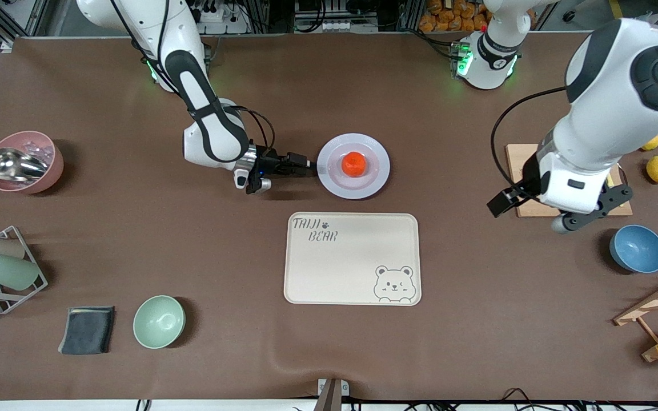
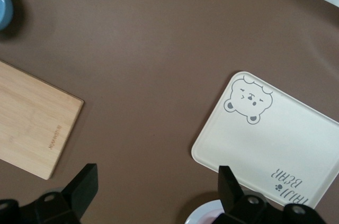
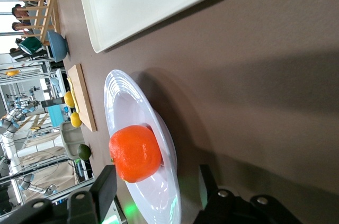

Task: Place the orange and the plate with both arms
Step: 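Release the orange on the plate while the right gripper reaches the plate rim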

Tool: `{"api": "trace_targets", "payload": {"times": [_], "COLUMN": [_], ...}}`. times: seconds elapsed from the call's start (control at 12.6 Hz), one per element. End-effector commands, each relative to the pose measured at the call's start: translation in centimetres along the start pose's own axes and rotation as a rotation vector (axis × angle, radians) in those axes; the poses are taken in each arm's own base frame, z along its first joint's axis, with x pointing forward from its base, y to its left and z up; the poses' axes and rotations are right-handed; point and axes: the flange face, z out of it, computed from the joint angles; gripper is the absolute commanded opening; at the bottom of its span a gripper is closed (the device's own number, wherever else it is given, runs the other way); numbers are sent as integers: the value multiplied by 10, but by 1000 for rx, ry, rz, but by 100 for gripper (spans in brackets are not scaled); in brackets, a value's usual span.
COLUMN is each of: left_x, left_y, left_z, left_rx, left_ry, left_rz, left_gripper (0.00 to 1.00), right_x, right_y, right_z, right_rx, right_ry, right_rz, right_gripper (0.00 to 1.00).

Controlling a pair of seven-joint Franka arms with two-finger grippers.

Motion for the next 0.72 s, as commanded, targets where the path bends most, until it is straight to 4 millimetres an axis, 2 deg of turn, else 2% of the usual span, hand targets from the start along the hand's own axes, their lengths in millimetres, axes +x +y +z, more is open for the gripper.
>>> {"api": "trace_targets", "payload": {"times": [0.0, 0.08, 0.16, 0.24, 0.4, 0.64], "left_x": [2, -1, 4, 12, 34, 42], "left_y": [-20, -25, -40, -51, -88, -127], "left_z": [-22, -35, -47, -49, -51, -64], "left_rx": [16, 12, -3, -7, -23, -4], "left_ry": [26, 40, 47, 42, 21, 18], "left_rz": [29, 51, 117, 175, 212, 266], "left_gripper": [100, 100, 100, 100, 100, 100], "right_x": [-6, -8, -12, -16, -17, -21], "right_y": [3, 5, 4, 8, 9, 5], "right_z": [10, 13, 19, 24, 27, 32], "right_rx": [6, 8, 19, 21, 22, 14], "right_ry": [18, 22, 31, 39, 43, 53], "right_rz": [-19, -17, -26, -24, -25, -25], "right_gripper": [66, 64, 61, 58, 54, 51]}}
